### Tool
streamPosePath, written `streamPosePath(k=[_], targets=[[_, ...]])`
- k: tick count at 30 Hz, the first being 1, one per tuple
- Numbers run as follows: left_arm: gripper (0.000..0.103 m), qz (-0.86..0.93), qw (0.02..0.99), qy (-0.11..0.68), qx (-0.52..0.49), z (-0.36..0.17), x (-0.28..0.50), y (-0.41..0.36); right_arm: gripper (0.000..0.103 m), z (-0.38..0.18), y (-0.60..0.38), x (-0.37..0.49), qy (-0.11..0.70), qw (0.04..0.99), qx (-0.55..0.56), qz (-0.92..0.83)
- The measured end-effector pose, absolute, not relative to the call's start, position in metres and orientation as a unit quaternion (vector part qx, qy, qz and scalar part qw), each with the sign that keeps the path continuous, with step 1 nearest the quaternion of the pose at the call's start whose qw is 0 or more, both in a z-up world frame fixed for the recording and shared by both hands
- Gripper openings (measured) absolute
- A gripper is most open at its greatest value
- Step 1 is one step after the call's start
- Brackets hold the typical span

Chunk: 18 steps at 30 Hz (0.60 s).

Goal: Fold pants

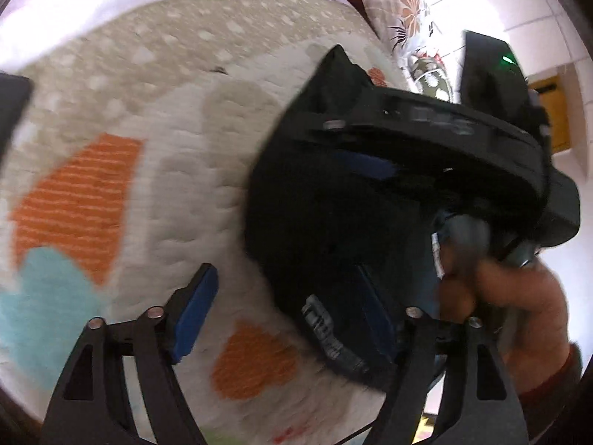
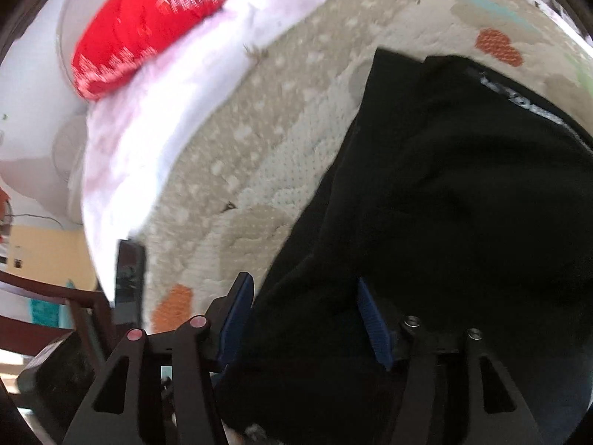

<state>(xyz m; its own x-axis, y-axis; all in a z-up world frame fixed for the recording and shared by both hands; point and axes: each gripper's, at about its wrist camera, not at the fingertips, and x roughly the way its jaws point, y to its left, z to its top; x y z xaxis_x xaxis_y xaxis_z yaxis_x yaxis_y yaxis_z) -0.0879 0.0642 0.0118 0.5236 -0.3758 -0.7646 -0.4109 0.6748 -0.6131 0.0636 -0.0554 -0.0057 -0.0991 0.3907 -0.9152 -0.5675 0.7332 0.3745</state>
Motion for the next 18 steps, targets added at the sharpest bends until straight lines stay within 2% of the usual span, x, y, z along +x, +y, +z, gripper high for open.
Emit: streamPosePath(k=[4, 7, 11, 14, 18], targets=[[0.076, 0.017, 0.776, 0.448, -0.444, 0.017, -0.074, 0.072, 0.045, -0.003, -0.094, 0.082, 0.663, 0.646, 0.055, 0.375], [0.076, -0.014, 0.813, 0.398, -0.423, 0.049, -0.075, 0.072, 0.045, -0.003, -0.129, 0.097, 0.662, 0.635, 0.143, 0.371], [0.076, -0.036, 0.845, 0.412, -0.340, 0.071, -0.087, 0.065, 0.048, -0.001, -0.132, 0.094, 0.660, 0.642, 0.118, 0.372], [0.076, -0.019, 0.840, 0.450, -0.303, 0.063, -0.102, 0.066, 0.048, 0.014, -0.133, 0.085, 0.645, 0.663, 0.073, 0.374], [0.076, 0.018, 0.830, 0.486, -0.274, 0.050, -0.116, 0.073, 0.045, 0.007, -0.101, 0.059, 0.639, 0.669, 0.007, 0.380]])
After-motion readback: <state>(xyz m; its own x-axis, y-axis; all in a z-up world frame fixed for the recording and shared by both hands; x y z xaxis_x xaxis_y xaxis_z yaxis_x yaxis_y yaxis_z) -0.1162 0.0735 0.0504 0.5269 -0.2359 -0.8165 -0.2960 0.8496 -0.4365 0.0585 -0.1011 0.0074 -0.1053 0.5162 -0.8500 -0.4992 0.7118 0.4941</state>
